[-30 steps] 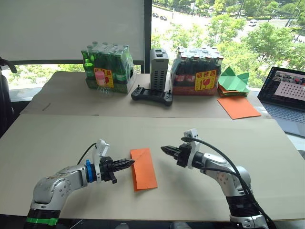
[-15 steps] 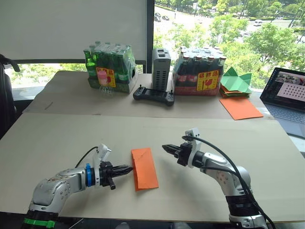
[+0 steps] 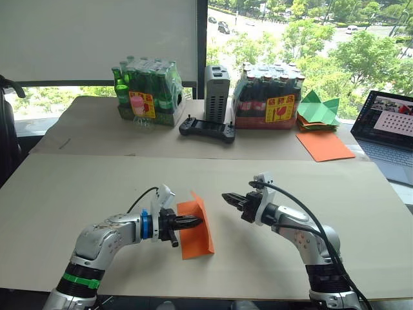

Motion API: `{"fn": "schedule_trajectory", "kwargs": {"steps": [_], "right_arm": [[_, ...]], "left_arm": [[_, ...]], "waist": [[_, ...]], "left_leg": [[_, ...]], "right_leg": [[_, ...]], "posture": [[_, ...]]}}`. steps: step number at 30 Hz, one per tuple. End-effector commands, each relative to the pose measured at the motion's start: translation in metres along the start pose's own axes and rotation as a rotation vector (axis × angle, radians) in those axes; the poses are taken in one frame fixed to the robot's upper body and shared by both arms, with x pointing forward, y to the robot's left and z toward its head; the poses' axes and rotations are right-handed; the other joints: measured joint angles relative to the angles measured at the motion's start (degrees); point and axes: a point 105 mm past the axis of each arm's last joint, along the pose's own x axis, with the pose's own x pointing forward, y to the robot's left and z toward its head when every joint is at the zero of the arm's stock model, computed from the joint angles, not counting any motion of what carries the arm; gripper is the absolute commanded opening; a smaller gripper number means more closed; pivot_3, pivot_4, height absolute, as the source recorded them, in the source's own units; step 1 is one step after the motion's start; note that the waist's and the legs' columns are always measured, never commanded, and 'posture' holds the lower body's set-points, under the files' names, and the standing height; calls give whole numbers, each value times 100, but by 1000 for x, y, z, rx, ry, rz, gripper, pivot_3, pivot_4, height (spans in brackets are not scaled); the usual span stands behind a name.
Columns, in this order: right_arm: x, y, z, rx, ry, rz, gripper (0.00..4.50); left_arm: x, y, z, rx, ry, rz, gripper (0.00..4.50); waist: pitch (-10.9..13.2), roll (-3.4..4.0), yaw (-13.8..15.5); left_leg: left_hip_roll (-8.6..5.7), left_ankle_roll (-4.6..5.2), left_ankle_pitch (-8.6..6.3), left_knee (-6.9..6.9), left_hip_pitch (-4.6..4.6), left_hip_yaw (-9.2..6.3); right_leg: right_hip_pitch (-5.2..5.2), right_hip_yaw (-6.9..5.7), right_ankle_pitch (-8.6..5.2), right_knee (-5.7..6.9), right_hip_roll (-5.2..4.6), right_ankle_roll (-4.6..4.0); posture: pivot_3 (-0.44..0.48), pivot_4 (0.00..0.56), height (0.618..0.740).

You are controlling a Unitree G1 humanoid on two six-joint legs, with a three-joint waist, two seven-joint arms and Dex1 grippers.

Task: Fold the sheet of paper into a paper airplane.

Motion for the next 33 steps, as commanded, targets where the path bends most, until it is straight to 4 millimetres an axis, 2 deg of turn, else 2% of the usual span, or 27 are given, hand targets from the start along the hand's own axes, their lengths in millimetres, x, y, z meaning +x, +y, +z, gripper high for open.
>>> {"fn": "schedule_trajectory", "kwargs": {"steps": [1,8,12,16,21,26,29,33], "right_arm": [[-5,4,29,-27,-123,7,28],[-16,8,50,-24,-203,21,28],[-23,25,59,-30,-231,107,28],[-29,56,54,-81,-179,250,28],[-32,77,41,-155,-77,338,28],[-28,69,18,-237,33,288,28],[-24,52,-6,-266,114,211,28],[-21,34,-23,-286,160,134,28]], "left_arm": [[8,-2,2,53,21,-31,0],[21,5,-5,91,83,-51,0],[29,6,-7,108,113,-77,0],[37,4,-10,130,142,-116,0],[42,5,-11,143,160,-137,0],[43,6,-12,145,165,-141,0],[42,7,-14,145,166,-139,0],[39,8,-13,138,154,-124,0]], "waist": [[0,0,-3],[0,0,3],[0,0,3],[0,1,5],[0,1,4],[0,1,6],[0,1,7],[0,1,10]], "left_leg": [[0,0,0,0,0,0],[0,-1,1,0,0,0],[-1,0,1,1,-1,0],[-1,0,1,2,-1,-1],[-1,0,1,12,-1,-3],[-2,1,1,17,0,-4],[-2,1,1,21,1,-4],[-2,1,0,26,2,-4]], "right_leg": [[0,0,0,0,0,0],[-1,0,0,2,1,0],[0,-1,0,2,1,0],[1,-1,0,3,1,0],[6,-1,0,3,1,0],[11,-2,-1,2,2,1],[16,-2,-1,0,2,1],[18,-2,-1,0,2,1]], "posture": [[0,150,740],[0,150,740],[0,150,740],[0,150,740],[0,150,740],[0,150,740],[0,150,740],[0,150,740]]}}
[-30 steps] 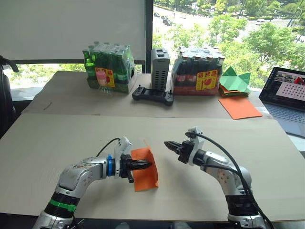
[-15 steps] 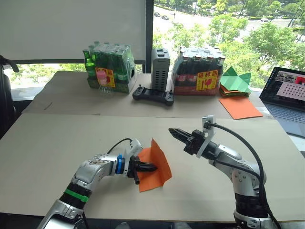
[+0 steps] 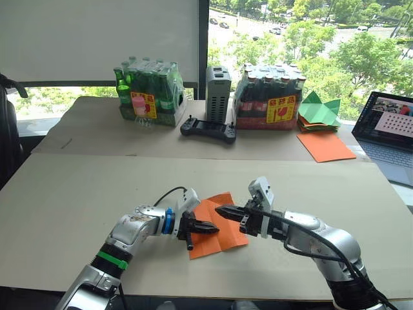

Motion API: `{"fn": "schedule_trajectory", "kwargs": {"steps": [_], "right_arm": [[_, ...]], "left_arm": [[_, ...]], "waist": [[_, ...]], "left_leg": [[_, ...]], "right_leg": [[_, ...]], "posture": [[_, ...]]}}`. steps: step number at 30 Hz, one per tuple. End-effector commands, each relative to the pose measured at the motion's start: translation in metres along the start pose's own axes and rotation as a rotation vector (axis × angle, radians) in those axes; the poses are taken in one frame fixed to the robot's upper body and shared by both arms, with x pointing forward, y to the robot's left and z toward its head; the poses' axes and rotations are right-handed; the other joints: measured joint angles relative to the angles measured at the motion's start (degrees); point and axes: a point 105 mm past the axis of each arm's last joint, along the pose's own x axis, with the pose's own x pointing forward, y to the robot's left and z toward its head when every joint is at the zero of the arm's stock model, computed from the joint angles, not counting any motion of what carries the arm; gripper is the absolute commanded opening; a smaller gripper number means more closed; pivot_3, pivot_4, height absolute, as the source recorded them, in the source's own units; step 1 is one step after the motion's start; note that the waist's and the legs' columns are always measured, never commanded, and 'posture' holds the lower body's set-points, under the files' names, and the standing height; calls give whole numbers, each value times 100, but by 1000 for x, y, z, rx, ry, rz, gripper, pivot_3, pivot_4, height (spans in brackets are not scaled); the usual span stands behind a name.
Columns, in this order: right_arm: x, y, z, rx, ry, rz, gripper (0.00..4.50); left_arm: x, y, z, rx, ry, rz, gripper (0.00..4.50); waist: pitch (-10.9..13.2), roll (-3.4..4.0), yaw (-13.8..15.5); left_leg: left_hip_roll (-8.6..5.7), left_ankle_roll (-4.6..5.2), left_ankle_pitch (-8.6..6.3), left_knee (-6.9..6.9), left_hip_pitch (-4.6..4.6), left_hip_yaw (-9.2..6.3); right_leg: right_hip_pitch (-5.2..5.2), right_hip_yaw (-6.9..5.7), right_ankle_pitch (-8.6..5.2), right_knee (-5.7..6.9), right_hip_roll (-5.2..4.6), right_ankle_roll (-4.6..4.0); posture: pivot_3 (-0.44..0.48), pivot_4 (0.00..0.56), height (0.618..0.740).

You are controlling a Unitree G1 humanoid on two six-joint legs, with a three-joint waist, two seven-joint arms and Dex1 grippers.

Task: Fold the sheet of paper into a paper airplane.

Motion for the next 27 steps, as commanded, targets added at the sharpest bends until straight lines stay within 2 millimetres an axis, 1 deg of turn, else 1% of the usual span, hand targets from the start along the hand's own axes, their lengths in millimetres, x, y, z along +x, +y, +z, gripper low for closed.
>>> {"fn": "schedule_trajectory", "kwargs": {"steps": [1,7,15,22,25,27], "right_arm": [[1,-7,-2,-49,-7,-43,28],[4,-18,-18,-62,48,-91,28],[5,-17,-43,-137,188,-71,28],[5,-14,-47,-152,210,-55,28],[5,-13,-45,-154,206,-48,28],[6,-13,-43,-157,203,-43,28]], "left_arm": [[-5,2,0,2,-11,22,0],[-17,1,0,-16,-49,72,0],[-40,-2,-3,-46,-87,152,0],[-50,-6,-1,-91,-144,199,0],[-52,-6,-7,-99,-132,221,0],[-55,0,-15,-96,-109,256,0]], "waist": [[0,0,-3],[0,0,-14],[0,0,-3],[-1,0,-5],[-1,0,-5],[0,0,-7]], "left_leg": [[0,0,0,1,0,0],[2,0,0,3,2,-1],[2,1,0,3,12,-2],[3,1,-1,3,14,-4],[3,1,-1,3,17,-4],[3,1,-1,3,19,-3]], "right_leg": [[0,0,0,0,0,0],[0,0,0,4,2,0],[11,0,0,3,1,0],[17,-2,0,0,1,1],[19,-2,0,0,1,1],[21,-2,0,0,1,0]], "posture": [[0,150,740],[0,150,740],[0,150,740],[0,150,740],[0,150,740],[0,150,740]]}}
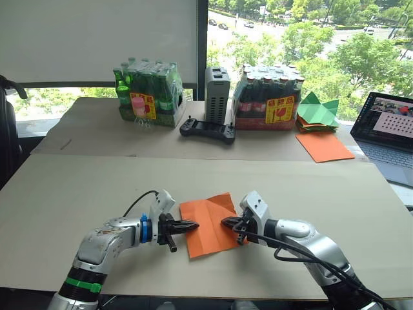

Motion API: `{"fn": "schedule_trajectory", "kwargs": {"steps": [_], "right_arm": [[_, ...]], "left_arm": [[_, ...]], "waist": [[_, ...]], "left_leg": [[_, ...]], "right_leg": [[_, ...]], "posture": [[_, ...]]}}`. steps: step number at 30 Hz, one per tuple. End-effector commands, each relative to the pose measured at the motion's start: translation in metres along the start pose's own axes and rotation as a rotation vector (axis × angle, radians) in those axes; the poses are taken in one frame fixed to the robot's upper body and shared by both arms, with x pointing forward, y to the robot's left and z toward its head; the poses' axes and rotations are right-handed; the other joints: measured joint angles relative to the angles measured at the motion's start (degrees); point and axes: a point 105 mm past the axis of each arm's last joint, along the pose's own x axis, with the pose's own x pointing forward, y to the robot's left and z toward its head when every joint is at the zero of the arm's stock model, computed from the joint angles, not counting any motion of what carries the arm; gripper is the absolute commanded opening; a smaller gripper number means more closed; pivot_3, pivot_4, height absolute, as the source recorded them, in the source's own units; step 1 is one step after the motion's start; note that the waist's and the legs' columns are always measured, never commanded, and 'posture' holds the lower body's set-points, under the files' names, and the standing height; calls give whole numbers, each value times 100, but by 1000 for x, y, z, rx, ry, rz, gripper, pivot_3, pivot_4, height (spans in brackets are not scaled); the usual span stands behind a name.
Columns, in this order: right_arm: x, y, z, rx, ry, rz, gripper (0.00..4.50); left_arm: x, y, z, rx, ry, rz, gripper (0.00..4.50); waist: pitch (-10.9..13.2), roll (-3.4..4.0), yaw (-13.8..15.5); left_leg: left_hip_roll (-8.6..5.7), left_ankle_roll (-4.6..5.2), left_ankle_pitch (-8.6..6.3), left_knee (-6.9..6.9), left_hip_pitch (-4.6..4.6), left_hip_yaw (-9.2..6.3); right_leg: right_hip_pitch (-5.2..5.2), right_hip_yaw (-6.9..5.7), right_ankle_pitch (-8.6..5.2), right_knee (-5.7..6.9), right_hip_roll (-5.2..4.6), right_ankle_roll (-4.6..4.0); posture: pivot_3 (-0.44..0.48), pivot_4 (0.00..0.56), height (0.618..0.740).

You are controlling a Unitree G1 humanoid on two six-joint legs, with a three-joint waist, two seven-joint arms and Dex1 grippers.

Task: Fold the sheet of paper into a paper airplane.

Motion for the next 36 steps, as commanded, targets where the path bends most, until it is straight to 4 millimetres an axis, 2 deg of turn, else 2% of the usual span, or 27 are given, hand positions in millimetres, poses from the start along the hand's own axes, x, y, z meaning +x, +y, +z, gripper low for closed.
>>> {"fn": "schedule_trajectory", "kwargs": {"steps": [1,4,10,14,18,29,30,33,36], "right_arm": [[2,6,-12,18,52,25,28],[2,6,-10,18,48,28,28],[2,5,-13,20,56,24,28],[1,5,-15,23,60,22,28],[2,5,-14,22,57,21,28],[2,3,-15,23,57,17,28],[2,3,-15,24,58,17,0],[3,4,-16,25,58,19,0],[4,4,-15,24,57,21,0]], "left_arm": [[-5,7,-2,29,6,45,0],[-7,15,-6,24,13,75,0],[-16,21,14,-27,-89,111,0],[-24,25,11,-50,-95,135,0],[-24,24,5,-70,-84,140,0],[-45,17,25,-281,-225,70,0],[-46,16,24,-294,-225,64,533],[-45,16,23,-300,-215,74,1458],[-39,18,21,-324,-208,76,1458]], "waist": [[0,0,-3],[0,0,3],[0,0,-4],[0,0,-1],[0,0,-3],[-1,-2,-4],[-1,-1,-4],[-1,-2,-4],[-1,-1,-4]], "left_leg": [[0,0,0,0,1,0],[0,0,0,0,4,0],[0,0,0,0,11,0],[0,0,0,0,10,0],[0,0,0,0,11,0],[0,0,0,0,12,-2],[0,0,0,0,12,-2],[0,0,0,0,12,-2],[0,0,0,0,13,-2]], "right_leg": [[0,0,0,0,0,0],[4,0,0,0,0,0],[12,0,0,-1,0,0],[12,0,0,-1,0,0],[12,0,0,-1,0,0],[12,-1,0,0,0,0],[12,-1,0,0,-1,0],[12,-1,0,-1,-1,0],[12,-1,0,-1,-1,0]], "posture": [[0,150,740],[0,150,740],[0,150,740],[0,150,740],[0,150,740],[0,150,740],[0,150,740],[0,150,740],[0,150,740]]}}
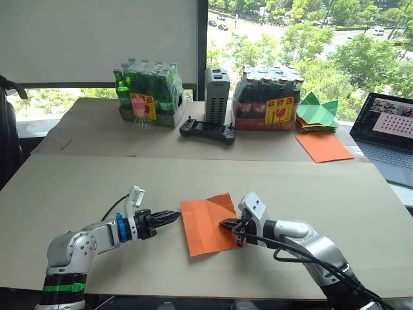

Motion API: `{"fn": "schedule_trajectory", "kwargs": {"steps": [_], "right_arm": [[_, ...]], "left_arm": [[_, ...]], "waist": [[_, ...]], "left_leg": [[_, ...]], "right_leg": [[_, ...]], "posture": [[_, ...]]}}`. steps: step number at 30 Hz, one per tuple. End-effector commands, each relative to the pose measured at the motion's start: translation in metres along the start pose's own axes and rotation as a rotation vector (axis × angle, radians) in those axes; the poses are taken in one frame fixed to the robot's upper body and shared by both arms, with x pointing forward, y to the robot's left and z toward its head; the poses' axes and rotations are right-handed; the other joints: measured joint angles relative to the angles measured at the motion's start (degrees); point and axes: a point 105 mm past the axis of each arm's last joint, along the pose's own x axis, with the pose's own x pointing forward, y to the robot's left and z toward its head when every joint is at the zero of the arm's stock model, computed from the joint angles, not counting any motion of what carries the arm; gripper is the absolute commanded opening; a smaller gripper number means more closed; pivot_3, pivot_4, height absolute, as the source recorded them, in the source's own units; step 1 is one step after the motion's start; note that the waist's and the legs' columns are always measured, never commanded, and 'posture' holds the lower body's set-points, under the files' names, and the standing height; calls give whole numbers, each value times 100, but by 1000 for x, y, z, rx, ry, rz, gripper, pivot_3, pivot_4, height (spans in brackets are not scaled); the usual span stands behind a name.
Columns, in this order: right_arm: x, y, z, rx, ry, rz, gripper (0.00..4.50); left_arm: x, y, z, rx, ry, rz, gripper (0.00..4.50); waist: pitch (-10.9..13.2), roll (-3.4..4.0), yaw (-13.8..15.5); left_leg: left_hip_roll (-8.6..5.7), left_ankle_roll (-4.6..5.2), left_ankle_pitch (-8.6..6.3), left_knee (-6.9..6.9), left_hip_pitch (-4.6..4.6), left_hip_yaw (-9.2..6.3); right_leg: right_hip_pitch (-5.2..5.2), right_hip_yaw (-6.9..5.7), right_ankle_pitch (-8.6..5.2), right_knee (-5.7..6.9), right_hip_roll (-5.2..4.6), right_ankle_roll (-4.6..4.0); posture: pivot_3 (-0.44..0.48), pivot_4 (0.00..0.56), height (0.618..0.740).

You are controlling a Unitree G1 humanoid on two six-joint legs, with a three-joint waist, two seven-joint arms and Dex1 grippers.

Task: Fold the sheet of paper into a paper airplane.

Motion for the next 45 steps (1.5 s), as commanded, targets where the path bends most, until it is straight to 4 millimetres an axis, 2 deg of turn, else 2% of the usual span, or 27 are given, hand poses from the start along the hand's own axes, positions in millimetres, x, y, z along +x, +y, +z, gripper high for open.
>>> {"fn": "schedule_trajectory", "kwargs": {"steps": [1,12,22,34,42,45], "right_arm": [[3,2,-14,25,54,4,0],[1,1,-14,26,52,-6,0],[1,0,-14,30,50,-14,0],[1,1,-13,29,46,-18,0],[0,1,-13,31,41,-20,0],[0,1,-11,33,37,-20,0]], "left_arm": [[5,-5,3,7,-2,-22,1458],[14,0,1,-73,-2,-11,1458],[12,4,-3,-103,5,2,1458],[30,1,-2,-113,5,-16,1458],[35,0,-2,-114,15,-21,1458],[36,0,-2,-117,14,-25,706]], "waist": [[0,0,0],[0,0,0],[0,0,1],[-1,-1,4],[-1,-1,6],[-1,-1,6]], "left_leg": [[0,0,0,0,0,0],[-1,0,0,0,0,0],[0,0,0,0,0,0],[-1,0,0,0,0,0],[-1,0,0,0,-1,0],[-1,0,0,0,-1,0]], "right_leg": [[0,0,0,0,0,0],[0,0,0,0,0,0],[0,0,0,-1,0,0],[1,0,0,-1,0,0],[1,0,0,-2,0,0],[1,0,0,-2,0,0]], "posture": [[0,150,740],[0,150,740],[0,150,740],[0,150,740],[0,150,740],[0,150,740]]}}
